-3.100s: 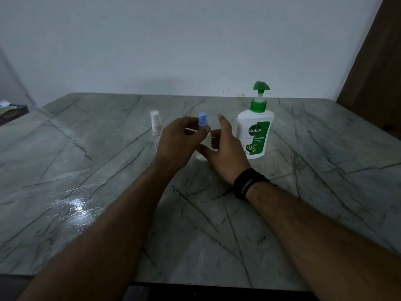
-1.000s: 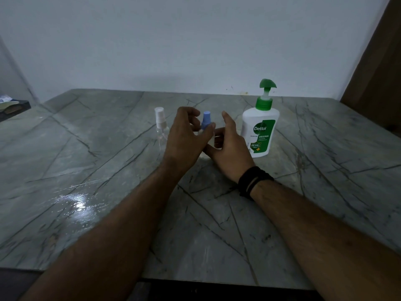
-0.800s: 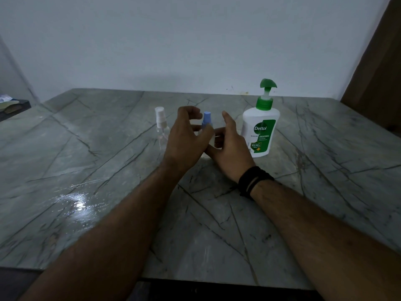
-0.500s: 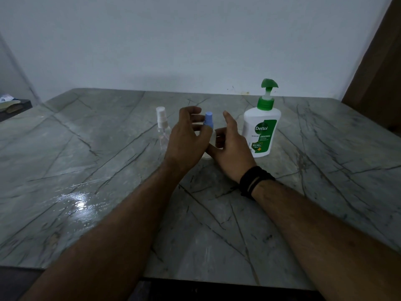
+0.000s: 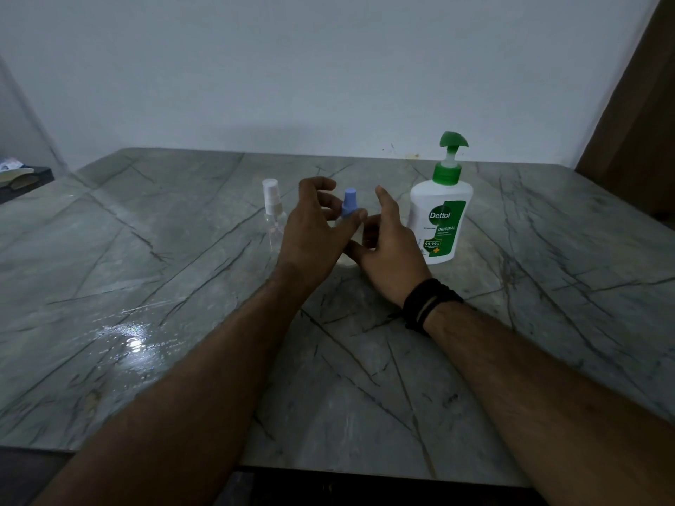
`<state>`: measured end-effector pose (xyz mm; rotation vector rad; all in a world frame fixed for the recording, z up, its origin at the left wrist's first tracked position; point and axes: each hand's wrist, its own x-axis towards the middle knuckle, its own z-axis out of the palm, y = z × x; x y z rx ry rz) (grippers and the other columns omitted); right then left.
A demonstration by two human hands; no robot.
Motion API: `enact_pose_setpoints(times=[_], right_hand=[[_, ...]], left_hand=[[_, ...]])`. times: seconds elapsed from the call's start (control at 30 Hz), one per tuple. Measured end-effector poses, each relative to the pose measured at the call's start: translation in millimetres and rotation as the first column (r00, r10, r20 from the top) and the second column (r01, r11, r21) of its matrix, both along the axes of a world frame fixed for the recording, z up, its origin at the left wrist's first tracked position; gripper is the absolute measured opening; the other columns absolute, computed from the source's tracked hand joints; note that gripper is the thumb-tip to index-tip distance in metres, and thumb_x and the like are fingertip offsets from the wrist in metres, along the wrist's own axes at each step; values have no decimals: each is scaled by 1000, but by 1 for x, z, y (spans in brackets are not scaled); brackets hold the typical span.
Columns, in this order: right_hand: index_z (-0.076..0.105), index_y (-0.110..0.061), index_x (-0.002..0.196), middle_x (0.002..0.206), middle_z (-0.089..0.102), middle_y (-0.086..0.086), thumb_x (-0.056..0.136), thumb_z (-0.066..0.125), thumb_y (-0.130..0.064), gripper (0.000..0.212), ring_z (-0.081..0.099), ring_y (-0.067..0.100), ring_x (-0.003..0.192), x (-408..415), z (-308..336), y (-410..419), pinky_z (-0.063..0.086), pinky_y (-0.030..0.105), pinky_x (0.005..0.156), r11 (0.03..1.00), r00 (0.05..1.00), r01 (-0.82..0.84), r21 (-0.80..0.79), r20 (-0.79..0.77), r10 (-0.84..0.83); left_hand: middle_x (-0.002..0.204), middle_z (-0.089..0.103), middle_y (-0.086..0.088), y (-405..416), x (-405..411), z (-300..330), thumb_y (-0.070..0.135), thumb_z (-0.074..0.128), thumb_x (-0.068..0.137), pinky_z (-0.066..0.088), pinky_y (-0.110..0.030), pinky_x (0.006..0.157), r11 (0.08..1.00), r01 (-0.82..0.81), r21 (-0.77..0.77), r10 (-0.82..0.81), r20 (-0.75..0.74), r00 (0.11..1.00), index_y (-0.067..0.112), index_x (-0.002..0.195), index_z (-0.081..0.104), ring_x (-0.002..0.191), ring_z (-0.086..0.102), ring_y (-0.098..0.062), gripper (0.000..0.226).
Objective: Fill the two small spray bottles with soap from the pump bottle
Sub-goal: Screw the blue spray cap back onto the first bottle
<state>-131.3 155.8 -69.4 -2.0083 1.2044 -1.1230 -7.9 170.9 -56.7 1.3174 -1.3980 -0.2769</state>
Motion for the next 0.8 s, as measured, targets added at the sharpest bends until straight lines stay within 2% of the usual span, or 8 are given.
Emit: enact_pose_setpoints(times=[0.17, 0.37, 0.5, 0.6, 0.8], right_hand=[[9, -22, 157, 120, 62, 5, 89, 71, -31, 92, 58, 15, 106, -2, 1, -1, 47, 28, 94, 1000, 1000, -5, 11, 0, 5], [9, -22, 157, 123, 60, 6, 90, 70, -31, 91, 57, 16, 109, -1, 3, 0, 47, 31, 98, 1000, 1000, -12, 23, -26, 12], [11, -20, 157, 133, 58, 10, 91, 69, -30, 89, 58, 21, 119, 0, 2, 1, 45, 30, 101, 1000, 999, -3, -1, -42, 3], [14, -18, 157, 139, 56, 12, 89, 71, -25, 89, 56, 22, 124, 1, 0, 1, 45, 31, 103, 1000, 999, -4, -25, -54, 3], [21, -17, 154, 142, 49, 10, 87, 71, -15, 84, 50, 22, 129, 0, -3, 3, 43, 39, 110, 999, 999, 25, -46, -30, -26]], left_hand=[[113, 57, 6, 0, 1, 0, 20, 68, 90, 49, -15, 84, 999, 43, 24, -43, 1, 999, 15, 122, 41, 105, 59, -6, 42], [115, 60, -1, -3, 5, 0, 12, 64, 91, 52, -27, 93, 997, 79, 17, -79, 29, 996, 15, 109, 41, 110, 62, -12, 29], [119, 62, 2, -2, 6, -3, 20, 67, 91, 51, -16, 88, 997, 73, 28, -72, -15, 997, 15, 116, 44, 109, 61, -5, 35], [126, 60, 4, 1, 2, -5, 22, 66, 92, 48, -15, 89, 997, 64, 36, -65, 14, 998, 15, 124, 49, 111, 58, -4, 37], [131, 61, 1, 2, -1, -9, 36, 62, 93, 45, -23, 93, 992, 30, 124, -47, 134, 990, 15, 134, 53, 117, 56, -11, 46]])
